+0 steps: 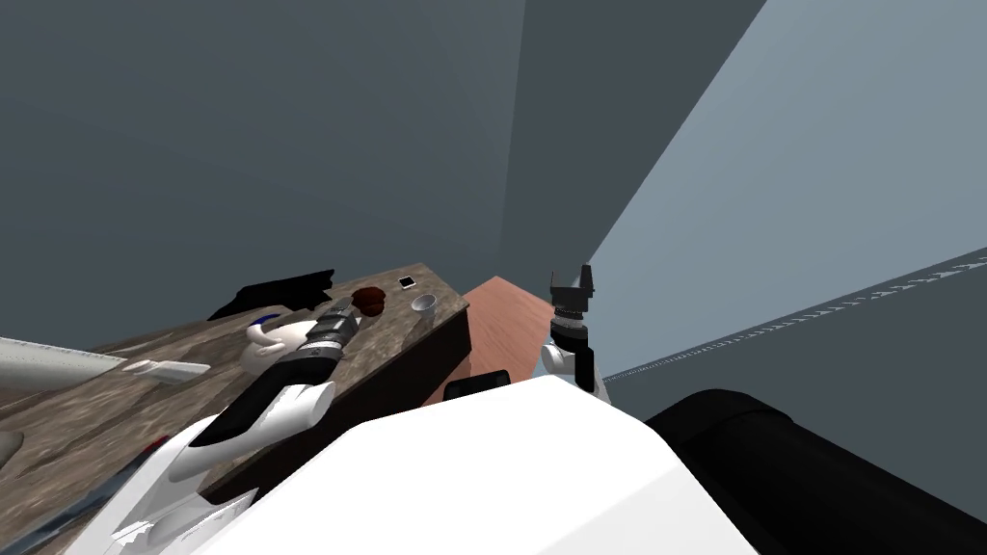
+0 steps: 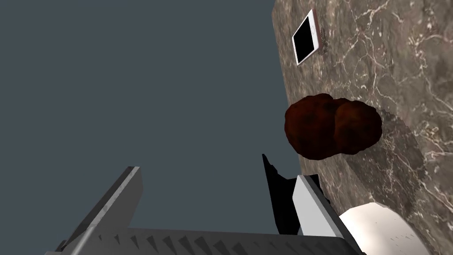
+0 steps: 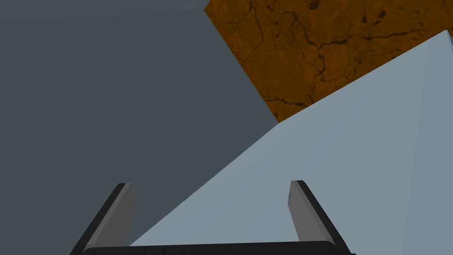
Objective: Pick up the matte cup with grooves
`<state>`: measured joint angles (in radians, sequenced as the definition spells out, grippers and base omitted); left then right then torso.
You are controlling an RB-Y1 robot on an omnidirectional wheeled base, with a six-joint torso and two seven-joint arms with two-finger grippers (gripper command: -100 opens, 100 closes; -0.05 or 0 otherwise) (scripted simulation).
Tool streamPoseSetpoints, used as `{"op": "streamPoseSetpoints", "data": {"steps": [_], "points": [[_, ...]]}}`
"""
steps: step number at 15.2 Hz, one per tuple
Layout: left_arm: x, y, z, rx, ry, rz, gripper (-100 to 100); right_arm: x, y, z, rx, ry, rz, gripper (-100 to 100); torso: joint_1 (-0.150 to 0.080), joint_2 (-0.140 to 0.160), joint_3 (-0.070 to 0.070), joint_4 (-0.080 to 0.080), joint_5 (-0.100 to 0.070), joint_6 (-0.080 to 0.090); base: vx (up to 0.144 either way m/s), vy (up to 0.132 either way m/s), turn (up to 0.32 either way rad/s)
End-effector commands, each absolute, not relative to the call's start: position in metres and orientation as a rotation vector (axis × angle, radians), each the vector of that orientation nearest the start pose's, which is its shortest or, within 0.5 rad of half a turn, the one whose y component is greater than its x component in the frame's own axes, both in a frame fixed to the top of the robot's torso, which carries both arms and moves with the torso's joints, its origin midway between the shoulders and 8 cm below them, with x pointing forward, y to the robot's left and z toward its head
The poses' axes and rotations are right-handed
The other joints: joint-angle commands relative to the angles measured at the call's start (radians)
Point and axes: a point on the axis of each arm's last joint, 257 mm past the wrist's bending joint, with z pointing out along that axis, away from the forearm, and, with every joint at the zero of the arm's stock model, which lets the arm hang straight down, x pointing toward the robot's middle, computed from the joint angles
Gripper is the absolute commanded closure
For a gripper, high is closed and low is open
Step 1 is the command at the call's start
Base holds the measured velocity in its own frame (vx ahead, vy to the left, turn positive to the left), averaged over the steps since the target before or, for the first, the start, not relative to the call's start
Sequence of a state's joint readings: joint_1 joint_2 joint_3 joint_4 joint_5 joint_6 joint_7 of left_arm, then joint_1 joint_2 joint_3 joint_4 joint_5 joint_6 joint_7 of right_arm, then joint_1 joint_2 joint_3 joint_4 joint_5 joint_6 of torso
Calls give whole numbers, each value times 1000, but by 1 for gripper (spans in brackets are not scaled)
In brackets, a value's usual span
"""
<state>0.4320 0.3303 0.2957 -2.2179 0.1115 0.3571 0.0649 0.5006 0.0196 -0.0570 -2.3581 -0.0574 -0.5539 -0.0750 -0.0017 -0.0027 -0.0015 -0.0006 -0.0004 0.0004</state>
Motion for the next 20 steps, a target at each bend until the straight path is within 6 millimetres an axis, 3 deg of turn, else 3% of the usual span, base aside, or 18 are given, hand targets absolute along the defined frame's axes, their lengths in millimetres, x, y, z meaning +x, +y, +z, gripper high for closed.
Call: {"op": "streamPoseSetpoints", "data": {"steps": [1, 20], "points": [[404, 446, -131, -1216, 1186, -759, -100, 311, -300, 69, 610, 450, 1379, 0, 0, 0, 0, 0, 0, 0, 45, -24, -138], [377, 482, -158, -1438, 1281, -597, -100, 311, -300, 69, 610, 450, 1379, 0, 0, 0, 0, 0, 0, 0, 39, -18, -75]]}}
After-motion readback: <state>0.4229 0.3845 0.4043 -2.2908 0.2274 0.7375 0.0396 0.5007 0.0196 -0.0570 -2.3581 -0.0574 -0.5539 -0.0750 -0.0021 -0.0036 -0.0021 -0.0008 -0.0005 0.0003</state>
